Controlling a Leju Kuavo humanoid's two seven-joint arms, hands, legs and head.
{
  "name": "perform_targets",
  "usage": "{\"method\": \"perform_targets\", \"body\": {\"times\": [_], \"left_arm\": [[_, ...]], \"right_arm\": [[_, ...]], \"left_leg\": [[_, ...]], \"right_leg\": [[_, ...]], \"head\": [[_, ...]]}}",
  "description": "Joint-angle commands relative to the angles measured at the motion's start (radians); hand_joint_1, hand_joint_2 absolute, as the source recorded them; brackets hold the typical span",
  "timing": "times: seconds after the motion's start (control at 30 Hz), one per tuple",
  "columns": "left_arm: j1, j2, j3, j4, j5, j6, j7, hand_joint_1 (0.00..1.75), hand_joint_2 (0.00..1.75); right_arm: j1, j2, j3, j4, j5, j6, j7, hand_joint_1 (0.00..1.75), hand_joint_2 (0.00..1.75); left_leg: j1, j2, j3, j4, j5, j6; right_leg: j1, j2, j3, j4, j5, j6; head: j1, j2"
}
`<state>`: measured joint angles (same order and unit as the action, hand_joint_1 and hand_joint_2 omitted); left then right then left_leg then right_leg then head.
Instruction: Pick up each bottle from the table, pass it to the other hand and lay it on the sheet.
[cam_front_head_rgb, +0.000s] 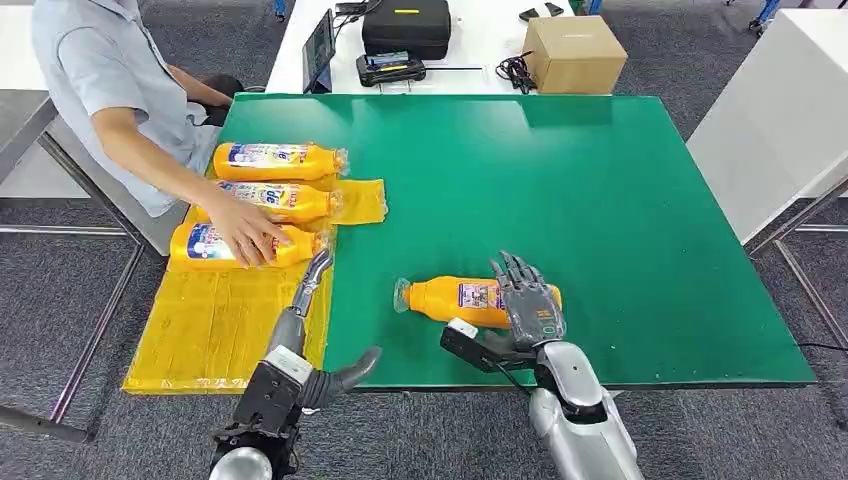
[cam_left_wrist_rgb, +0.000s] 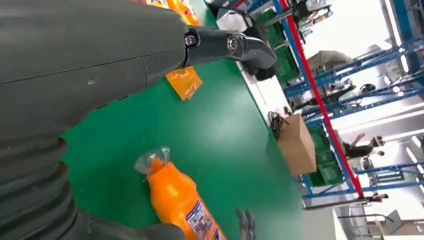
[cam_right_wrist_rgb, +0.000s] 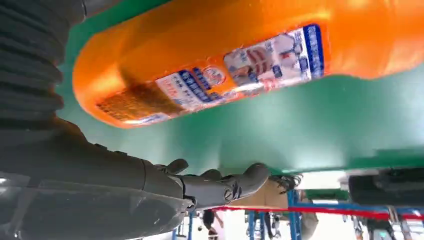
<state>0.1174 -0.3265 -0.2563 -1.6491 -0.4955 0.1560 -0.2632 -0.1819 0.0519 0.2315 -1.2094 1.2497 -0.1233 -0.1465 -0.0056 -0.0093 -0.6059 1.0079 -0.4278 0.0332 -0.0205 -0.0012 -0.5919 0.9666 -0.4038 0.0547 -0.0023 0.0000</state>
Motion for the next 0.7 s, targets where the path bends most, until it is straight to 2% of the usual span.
{"method": "perform_targets", "body": {"times": [0.03, 0.13, 0.23, 0.53, 0.63, 0.67, 0.7], "left_arm": [[-0.011, 0.014, -0.017, 0.055, -0.008, -0.006, 0.017, 0.0, 1.75], [-0.001, 0.017, -0.015, 0.045, -0.012, -0.013, 0.027, 0.0, 1.75], [0.016, 0.019, -0.012, 0.031, -0.006, -0.018, 0.036, 0.0, 1.75], [0.028, 0.021, -0.013, 0.016, -0.016, -0.017, 0.039, 0.0, 1.75], [0.015, 0.023, -0.017, 0.031, -0.019, -0.02, 0.038, 0.0, 1.75], [0.002, 0.005, -0.012, 0.044, -0.012, -0.034, 0.037, 0.0, 1.75], [-0.015, -0.012, -0.008, 0.055, -0.024, -0.047, 0.042, 0.0, 1.75]], "right_arm": [[-0.08, -0.057, 0.086, 0.148, 0.019, 0.044, 0.066, 0.0, 1.75], [-0.073, -0.08, 0.099, 0.135, 0.04, 0.055, 0.1, 0.0, 1.75], [-0.063, -0.098, 0.111, 0.11, 0.057, 0.065, 0.128, 0.0, 1.75], [-0.044, -0.104, 0.116, 0.079, 0.075, 0.069, 0.146, 0.0, 1.75], [-0.054, -0.103, 0.088, 0.117, -0.004, 0.112, 0.109, 0.0, 1.75], [-0.067, -0.116, 0.056, 0.165, -0.123, 0.178, 0.063, 0.0, 1.75], [-0.085, -0.147, 0.06, 0.221, -0.161, 0.157, 0.033, 0.0, 1.75]], "left_leg": [[0.001, 0.001, 0.004, -0.001, -0.001, -0.002], [0.001, 0.002, 0.006, -0.001, -0.003, -0.002], [0.001, 0.0, 0.002, -0.001, -0.001, -0.001], [0.001, 0.001, 0.003, -0.001, -0.002, -0.002], [0.001, 0.001, 0.005, 0.0, -0.003, -0.002], [0.001, 0.0, 0.003, -0.001, -0.001, -0.001], [0.0, -0.001, 0.002, -0.001, -0.001, -0.001]], "right_leg": [[0.001, 0.001, 0.004, -0.001, -0.001, -0.002], [0.002, 0.001, 0.006, -0.001, -0.002, -0.003], [0.001, 0.0, 0.003, -0.001, -0.001, -0.002], [0.001, 0.0, 0.003, -0.001, -0.001, -0.002], [0.002, 0.0, 0.006, -0.001, -0.002, -0.003], [0.001, 0.0, 0.004, -0.001, -0.001, -0.002], [0.001, -0.001, 0.003, -0.001, -0.001, -0.001]], "head": [[0.0, 0.0], [0.0, 0.0], [0.0, 0.0], [0.0, 0.0], [0.0, 0.0], [0.0, 0.0], [0.0, 0.0]]}}
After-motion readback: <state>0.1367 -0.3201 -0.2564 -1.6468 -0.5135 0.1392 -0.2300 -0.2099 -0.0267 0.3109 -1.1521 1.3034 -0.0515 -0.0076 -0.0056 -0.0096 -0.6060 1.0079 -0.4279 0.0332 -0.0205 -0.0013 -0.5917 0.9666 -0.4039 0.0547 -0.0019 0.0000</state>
